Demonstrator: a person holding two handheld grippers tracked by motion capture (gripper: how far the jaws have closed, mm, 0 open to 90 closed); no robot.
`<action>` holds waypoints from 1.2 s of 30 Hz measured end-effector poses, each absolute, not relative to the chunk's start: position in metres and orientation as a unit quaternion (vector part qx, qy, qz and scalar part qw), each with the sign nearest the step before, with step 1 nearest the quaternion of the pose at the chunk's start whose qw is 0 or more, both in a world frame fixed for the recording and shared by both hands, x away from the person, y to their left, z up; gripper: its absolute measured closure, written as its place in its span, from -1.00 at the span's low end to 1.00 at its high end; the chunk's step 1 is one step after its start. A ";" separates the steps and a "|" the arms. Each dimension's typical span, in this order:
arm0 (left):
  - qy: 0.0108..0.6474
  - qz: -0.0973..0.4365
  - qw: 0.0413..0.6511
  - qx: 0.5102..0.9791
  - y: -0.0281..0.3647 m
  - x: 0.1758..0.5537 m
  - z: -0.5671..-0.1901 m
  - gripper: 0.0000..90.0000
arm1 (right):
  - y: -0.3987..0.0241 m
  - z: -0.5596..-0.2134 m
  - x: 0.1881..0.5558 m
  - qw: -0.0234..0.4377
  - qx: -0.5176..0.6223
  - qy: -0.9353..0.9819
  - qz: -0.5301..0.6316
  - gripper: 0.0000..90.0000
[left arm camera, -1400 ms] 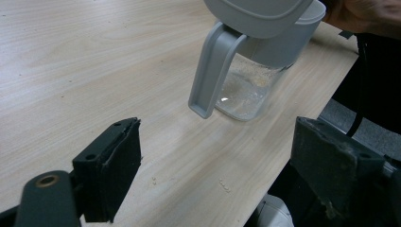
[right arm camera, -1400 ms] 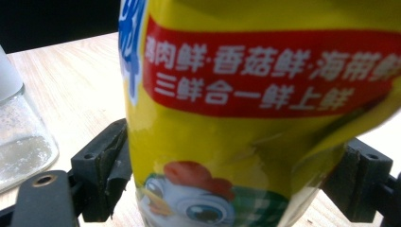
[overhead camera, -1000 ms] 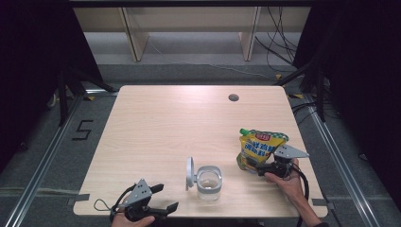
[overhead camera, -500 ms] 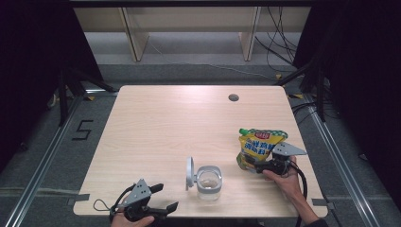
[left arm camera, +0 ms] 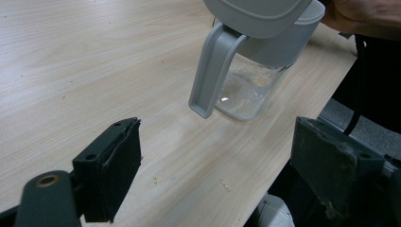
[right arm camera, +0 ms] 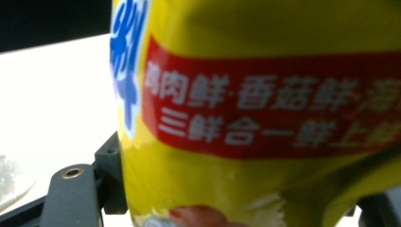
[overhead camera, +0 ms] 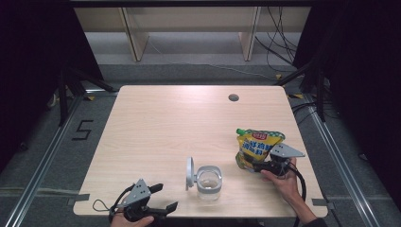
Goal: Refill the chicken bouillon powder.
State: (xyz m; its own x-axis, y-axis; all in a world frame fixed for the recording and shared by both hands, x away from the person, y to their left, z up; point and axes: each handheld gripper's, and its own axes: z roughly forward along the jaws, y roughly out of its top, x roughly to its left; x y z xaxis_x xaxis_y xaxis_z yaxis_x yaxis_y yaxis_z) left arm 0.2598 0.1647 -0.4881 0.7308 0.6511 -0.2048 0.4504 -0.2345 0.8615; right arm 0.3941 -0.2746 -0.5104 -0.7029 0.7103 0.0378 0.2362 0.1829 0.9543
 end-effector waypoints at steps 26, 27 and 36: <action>0.356 0.102 0.506 0.779 0.166 0.259 -0.488 -0.63 | -0.250 -0.464 0.331 0.406 0.131 0.811 0.402 -0.40; 0.355 0.101 0.507 0.779 0.166 0.259 -0.488 -0.63 | -0.248 -0.464 0.327 0.407 0.131 0.812 0.396 -0.40; 0.358 0.101 0.505 0.779 0.165 0.260 -0.489 -0.63 | -0.235 -0.461 0.312 0.469 0.058 0.820 0.322 -0.40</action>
